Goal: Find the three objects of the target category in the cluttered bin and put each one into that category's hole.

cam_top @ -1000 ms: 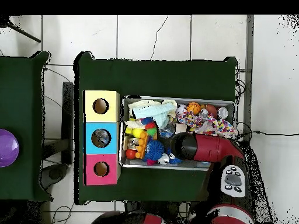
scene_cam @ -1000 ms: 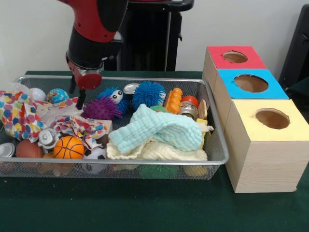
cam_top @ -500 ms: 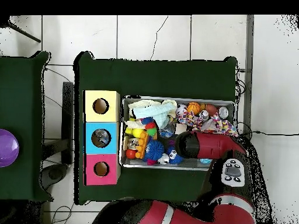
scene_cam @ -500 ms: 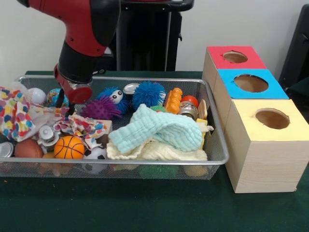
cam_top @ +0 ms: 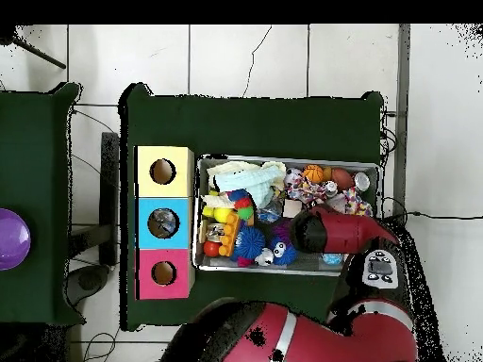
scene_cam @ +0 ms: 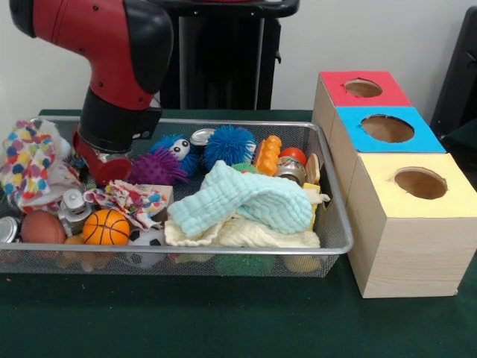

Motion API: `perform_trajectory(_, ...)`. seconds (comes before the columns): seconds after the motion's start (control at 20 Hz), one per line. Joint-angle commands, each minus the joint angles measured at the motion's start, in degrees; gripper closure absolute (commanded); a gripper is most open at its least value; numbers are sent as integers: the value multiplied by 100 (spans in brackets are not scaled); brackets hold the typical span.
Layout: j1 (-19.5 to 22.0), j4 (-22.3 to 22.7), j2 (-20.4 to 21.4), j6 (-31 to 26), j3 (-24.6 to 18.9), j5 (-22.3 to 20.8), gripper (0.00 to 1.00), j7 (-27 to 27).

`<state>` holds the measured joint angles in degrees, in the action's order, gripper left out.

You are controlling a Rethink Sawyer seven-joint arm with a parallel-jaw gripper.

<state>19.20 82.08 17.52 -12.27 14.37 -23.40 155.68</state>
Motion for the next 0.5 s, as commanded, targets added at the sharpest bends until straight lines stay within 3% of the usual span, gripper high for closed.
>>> perform_trajectory(0.05, 526, -152, -699, 370, -1079, -179, 0, -360)
perform_trajectory(0.1, 648, -82, -697, 333, -1241, -123, 0, -384)
perform_trajectory(0.25, 504, -153, -703, 263, -1113, -207, 0, -390)
perform_trajectory(0.3, 456, -166, -700, 244, -1066, -216, 100, -359)
perform_trajectory(0.5, 444, -62, -579, 57, -1105, -135, 100, -329)
